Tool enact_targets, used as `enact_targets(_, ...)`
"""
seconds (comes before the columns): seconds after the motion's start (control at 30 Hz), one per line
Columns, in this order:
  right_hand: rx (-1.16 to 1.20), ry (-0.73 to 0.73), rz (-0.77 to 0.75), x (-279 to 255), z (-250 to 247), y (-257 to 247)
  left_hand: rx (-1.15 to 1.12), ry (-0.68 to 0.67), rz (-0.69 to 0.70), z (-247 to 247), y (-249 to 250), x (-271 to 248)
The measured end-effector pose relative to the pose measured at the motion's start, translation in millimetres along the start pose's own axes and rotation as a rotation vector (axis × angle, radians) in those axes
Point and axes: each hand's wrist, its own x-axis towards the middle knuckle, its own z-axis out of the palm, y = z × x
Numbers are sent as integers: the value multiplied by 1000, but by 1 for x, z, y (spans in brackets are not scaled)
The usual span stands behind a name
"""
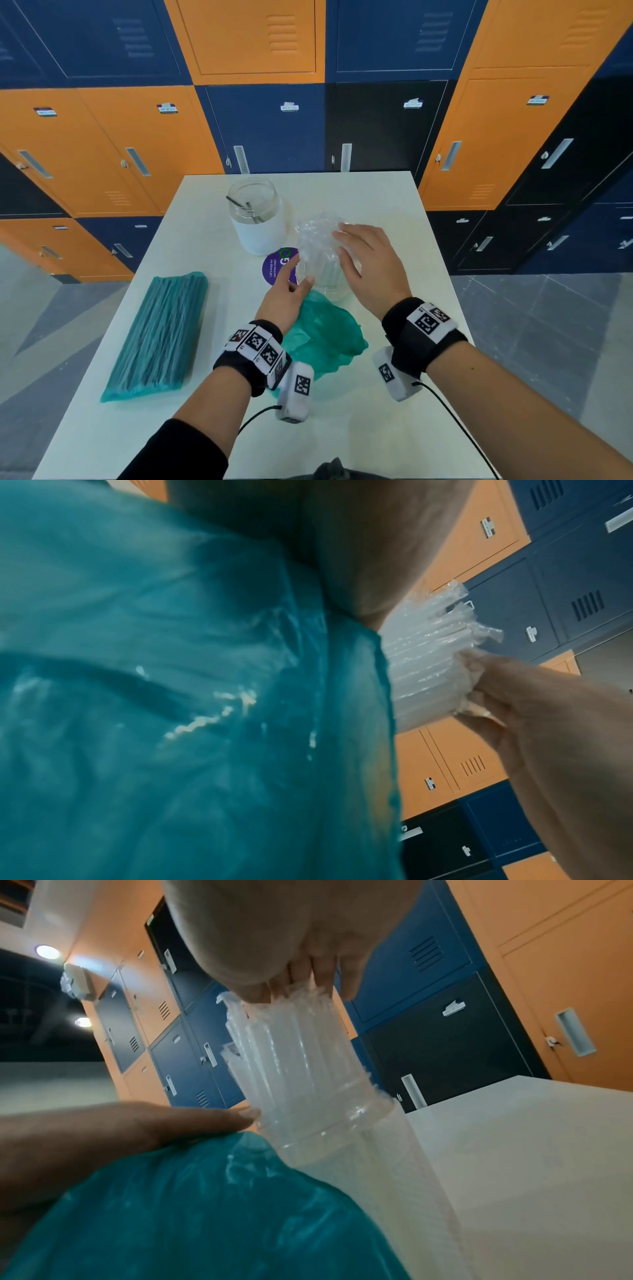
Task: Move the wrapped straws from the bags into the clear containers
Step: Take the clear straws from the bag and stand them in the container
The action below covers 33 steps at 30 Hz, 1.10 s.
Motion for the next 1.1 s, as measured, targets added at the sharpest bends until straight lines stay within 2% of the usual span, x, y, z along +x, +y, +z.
enact_targets(0.07,24,62,-3,-9,1,2,2,5,2,0,0,1)
enact_targets(0.23,40,29,24,-30,-2,-7,1,19,37,-1,3,-3)
enact_targets(0.33,105,91,72,-48,-14,-22,-38,86,30,-3,4,-9)
enact_targets(0.37,154,45,88,-56,-14,-27,-55,115,25,-3,3,-12)
enact_targets(0.47,201,-214,142,-79,-2,-32,-85,128,60,-3,1,-24)
enact_targets(0.57,52,-408,223,-94,14,-30,-119,18,128,-2,6,-39)
enact_targets(0.63,29,-439,291,-99,21,-30,-164,-51,152,-4,8,-47)
enact_targets(0.7,165,-425,414,-101,23,-28,-170,-124,136,-8,5,-54)
enact_targets(0.83,812,-359,855,-97,11,-24,-73,-287,10,-16,-20,-63)
enact_targets(0.93,806,-312,920,-97,6,-16,102,-314,-66,-17,-35,-67)
enact_targets(1.1,741,74,1068,-101,-5,2,344,-261,-197,-22,-56,-67)
